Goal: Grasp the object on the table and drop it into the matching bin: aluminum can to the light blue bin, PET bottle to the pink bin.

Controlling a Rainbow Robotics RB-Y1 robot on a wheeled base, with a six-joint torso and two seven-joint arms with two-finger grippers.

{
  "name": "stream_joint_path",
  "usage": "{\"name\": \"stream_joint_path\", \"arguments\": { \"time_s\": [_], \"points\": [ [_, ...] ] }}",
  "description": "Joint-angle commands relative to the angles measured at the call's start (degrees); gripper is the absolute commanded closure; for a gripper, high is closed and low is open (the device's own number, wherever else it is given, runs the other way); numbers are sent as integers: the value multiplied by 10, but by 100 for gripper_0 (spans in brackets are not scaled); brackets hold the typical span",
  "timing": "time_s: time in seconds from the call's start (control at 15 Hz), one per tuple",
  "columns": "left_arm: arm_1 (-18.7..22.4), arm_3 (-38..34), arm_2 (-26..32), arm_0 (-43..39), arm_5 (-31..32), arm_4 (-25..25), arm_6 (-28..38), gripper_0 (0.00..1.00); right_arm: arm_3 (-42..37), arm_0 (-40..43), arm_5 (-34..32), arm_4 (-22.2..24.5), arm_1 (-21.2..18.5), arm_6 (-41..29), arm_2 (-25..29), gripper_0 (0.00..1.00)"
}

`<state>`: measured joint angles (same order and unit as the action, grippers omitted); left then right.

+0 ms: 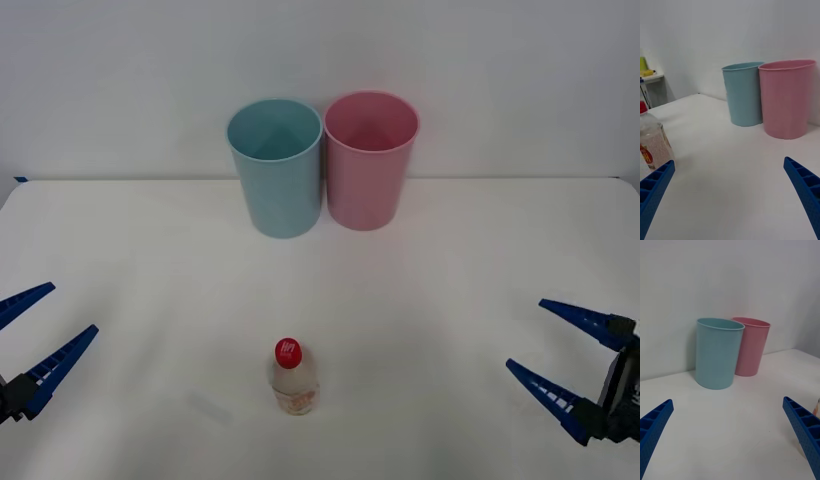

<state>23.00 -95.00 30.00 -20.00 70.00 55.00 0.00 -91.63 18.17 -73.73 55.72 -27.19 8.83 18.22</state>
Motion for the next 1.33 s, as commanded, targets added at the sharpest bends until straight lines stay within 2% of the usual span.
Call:
{"name": "stream_joint_path", "arguments": {
  "time_s": [0.07, 0.27, 0.6, 0.87, 1.33],
  "points": [
    [0, 0, 0, 0, 0, 0, 0, 0, 46, -27, -40, 0, -14, 26, -38, 0],
    [0, 0, 0, 0, 0, 0, 0, 0, 64, -45, -61, 9, -23, 38, -83, 0],
    [0, 0, 0, 0, 0, 0, 0, 0, 64, -72, -43, 17, -23, 67, -167, 0],
    [0, 0, 0, 0, 0, 0, 0, 0, 64, -94, 23, 19, -23, 116, -234, 0],
    [0, 0, 0, 0, 0, 0, 0, 0, 64, -127, 116, 25, -23, 131, -335, 0]
  ]
}}
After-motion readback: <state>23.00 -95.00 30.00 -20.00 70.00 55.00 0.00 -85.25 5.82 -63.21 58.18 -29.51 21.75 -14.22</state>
